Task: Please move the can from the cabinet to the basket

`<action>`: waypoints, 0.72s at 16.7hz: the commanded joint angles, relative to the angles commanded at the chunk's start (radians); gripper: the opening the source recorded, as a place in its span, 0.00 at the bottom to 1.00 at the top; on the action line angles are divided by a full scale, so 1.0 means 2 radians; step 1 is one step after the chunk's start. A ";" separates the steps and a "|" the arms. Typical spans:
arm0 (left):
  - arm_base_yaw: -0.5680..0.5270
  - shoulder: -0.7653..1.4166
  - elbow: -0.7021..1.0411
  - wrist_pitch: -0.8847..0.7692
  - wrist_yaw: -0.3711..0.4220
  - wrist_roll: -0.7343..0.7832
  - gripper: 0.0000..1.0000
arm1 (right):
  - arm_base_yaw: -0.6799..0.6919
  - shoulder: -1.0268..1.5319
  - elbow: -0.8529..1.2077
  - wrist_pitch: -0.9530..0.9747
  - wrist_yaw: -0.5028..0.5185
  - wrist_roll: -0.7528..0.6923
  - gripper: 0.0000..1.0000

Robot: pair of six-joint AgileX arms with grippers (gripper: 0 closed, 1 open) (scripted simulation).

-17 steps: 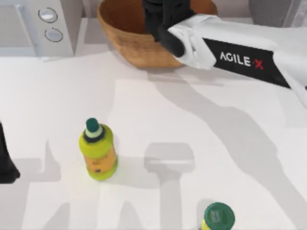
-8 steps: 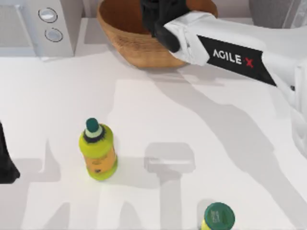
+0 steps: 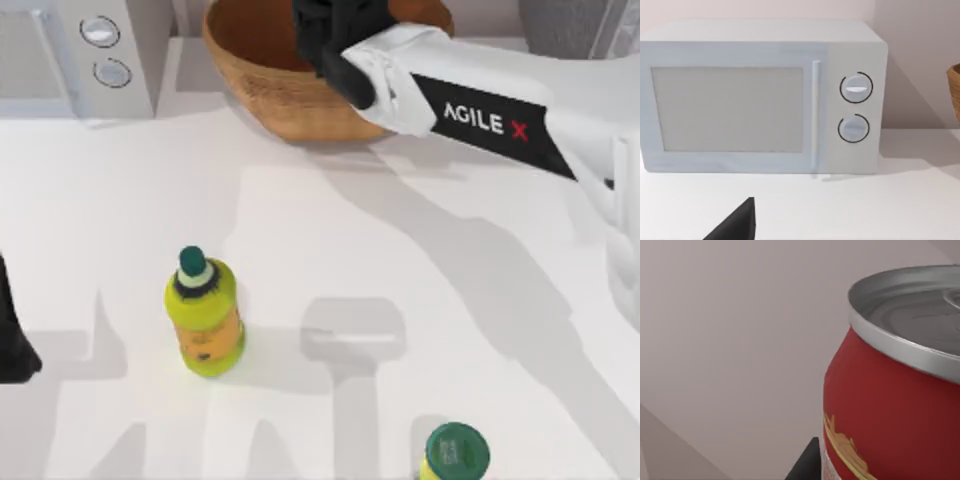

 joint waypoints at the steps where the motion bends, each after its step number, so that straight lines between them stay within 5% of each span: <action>1: 0.000 0.000 0.000 0.000 0.000 0.000 1.00 | 0.000 0.000 0.000 0.000 0.000 0.000 0.60; 6: 0.000 0.000 0.000 0.000 0.000 0.000 1.00 | 0.000 0.000 0.000 0.000 0.000 0.000 0.98; 12: 0.000 0.000 0.000 0.000 0.000 0.000 1.00 | 0.000 0.000 0.000 0.000 0.000 0.000 1.00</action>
